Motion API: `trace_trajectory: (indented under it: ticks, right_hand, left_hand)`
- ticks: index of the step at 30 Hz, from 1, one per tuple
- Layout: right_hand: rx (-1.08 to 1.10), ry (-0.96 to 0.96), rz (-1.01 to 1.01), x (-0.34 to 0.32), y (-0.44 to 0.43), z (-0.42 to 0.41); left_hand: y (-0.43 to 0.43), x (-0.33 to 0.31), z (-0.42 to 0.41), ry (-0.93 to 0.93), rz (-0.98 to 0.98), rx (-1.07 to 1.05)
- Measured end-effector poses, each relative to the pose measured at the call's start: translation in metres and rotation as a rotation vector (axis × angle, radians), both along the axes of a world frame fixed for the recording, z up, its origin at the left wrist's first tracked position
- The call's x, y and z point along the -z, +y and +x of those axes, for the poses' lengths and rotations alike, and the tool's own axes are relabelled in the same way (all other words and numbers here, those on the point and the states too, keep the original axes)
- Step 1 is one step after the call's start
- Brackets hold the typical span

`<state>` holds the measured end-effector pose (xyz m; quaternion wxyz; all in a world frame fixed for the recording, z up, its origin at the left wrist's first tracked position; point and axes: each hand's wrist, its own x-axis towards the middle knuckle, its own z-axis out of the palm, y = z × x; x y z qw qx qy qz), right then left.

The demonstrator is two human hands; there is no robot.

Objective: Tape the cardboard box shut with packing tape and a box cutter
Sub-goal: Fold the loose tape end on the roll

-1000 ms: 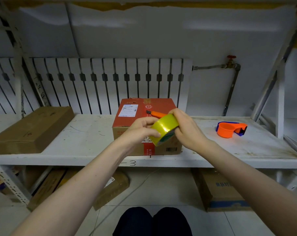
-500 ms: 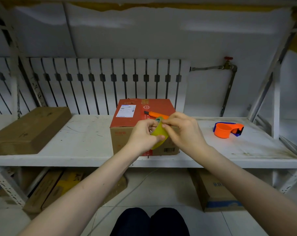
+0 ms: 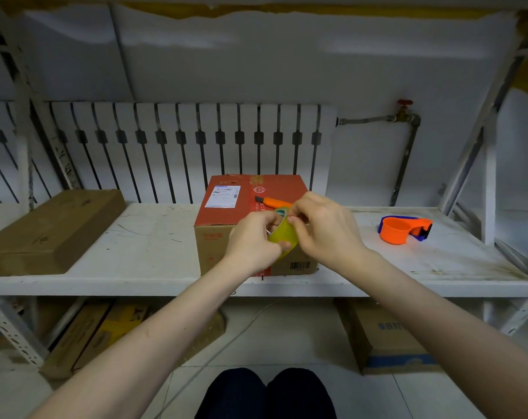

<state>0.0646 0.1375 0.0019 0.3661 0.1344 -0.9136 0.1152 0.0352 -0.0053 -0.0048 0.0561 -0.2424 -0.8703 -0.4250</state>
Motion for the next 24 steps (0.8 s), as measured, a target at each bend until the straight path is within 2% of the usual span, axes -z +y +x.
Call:
trace_trajectory:
  ticks: [6, 11, 16, 18, 21, 24]
  right_hand:
    - [0.105, 0.058, 0.15, 0.005, -0.011, -0.006]
    - [0.073, -0.008, 0.118, 0.013, -0.014, -0.011]
    - [-0.07, -0.017, 0.002, 0.021, -0.004, -0.01]
    - [-0.108, -0.05, -0.13, 0.022, -0.002, -0.008]
    - [-0.143, -0.11, -0.348, 0.02, 0.0, -0.005]
    - [-0.144, -0.123, -0.344, 0.013, 0.001, -0.005]
  left_hand:
    - [-0.003, -0.003, -0.001, -0.024, 0.005, -0.017]
    - [-0.007, -0.003, 0.0, -0.141, 0.13, 0.023]
    - [-0.011, -0.005, 0.001, -0.288, 0.244, 0.109]
    - [-0.014, -0.007, 0.0, -0.321, 0.28, 0.11]
    - [-0.016, -0.009, -0.004, -0.297, 0.255, 0.094]
    - [-0.016, -0.012, -0.005, -0.251, 0.21, 0.106]
